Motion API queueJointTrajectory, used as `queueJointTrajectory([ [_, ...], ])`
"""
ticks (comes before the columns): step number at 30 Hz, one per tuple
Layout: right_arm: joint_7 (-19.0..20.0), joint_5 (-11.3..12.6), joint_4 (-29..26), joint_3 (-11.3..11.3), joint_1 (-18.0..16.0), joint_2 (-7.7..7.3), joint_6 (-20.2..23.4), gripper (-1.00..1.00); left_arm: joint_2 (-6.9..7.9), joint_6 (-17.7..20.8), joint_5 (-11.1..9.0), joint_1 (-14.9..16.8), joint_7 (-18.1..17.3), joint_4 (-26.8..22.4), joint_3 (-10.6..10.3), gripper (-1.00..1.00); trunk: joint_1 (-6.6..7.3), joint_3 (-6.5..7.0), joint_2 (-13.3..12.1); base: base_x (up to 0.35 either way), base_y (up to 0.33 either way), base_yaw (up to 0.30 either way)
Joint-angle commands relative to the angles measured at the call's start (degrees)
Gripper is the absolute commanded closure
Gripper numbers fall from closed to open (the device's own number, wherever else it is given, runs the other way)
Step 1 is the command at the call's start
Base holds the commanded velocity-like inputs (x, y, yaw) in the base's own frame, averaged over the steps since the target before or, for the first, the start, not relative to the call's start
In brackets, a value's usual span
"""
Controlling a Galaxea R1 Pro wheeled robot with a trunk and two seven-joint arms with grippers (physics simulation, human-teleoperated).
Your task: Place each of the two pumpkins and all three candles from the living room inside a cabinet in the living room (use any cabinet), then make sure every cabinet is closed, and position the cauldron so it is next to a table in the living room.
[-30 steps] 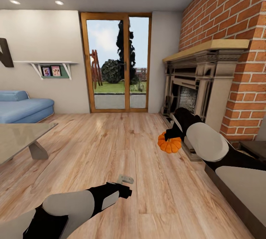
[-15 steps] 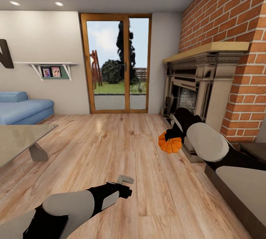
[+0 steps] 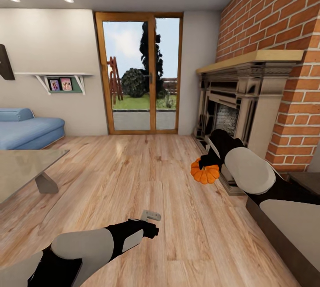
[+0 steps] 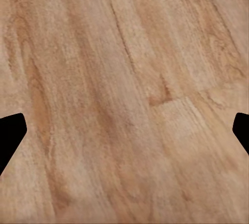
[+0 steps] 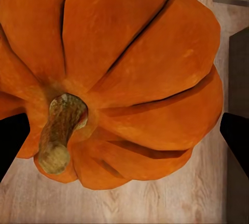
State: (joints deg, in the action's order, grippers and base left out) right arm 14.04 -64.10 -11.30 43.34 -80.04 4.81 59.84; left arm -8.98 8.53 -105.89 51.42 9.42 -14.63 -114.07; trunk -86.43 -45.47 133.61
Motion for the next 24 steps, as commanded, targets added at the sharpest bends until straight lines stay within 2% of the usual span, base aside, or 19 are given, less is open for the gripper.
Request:
queueJointTrajectory([
  [1, 0.5, -0.6, -0.1, 0.3, 0.0, 0.04, 0.2, 1.00, 0.01, 0.1, -0.2, 0.1, 0.3, -0.1, -0.2, -1.00, 0.24, 0.02, -0.4, 0.000, 0.000, 0.000],
  [11, 0.5, -0.9, -0.1, 0.3, 0.0, -0.28, 0.2, 1.00, 0.01, 0.1, -0.2, 0.1, 0.3, -0.1, -0.2, -1.00, 2.43, 0.89, -4.4, 0.000, 0.000, 0.000],
  [17, 0.5, -2.9, 0.3, 0.4, 0.0, -0.51, 0.2, 1.00, 0.01, 0.1, -0.2, 0.0, 0.3, -0.1, -0.2, -1.00, 3.75, 1.41, -6.8, 0.000, 0.000, 0.000],
  [24, 0.5, -3.3, 3.1, 0.6, 0.0, -1.96, 0.2, 1.00, 0.00, 0.1, -0.2, 0.1, 0.3, -0.1, -0.2, -1.00, 5.29, 2.01, -9.6, 0.000, 0.000, 0.000],
])
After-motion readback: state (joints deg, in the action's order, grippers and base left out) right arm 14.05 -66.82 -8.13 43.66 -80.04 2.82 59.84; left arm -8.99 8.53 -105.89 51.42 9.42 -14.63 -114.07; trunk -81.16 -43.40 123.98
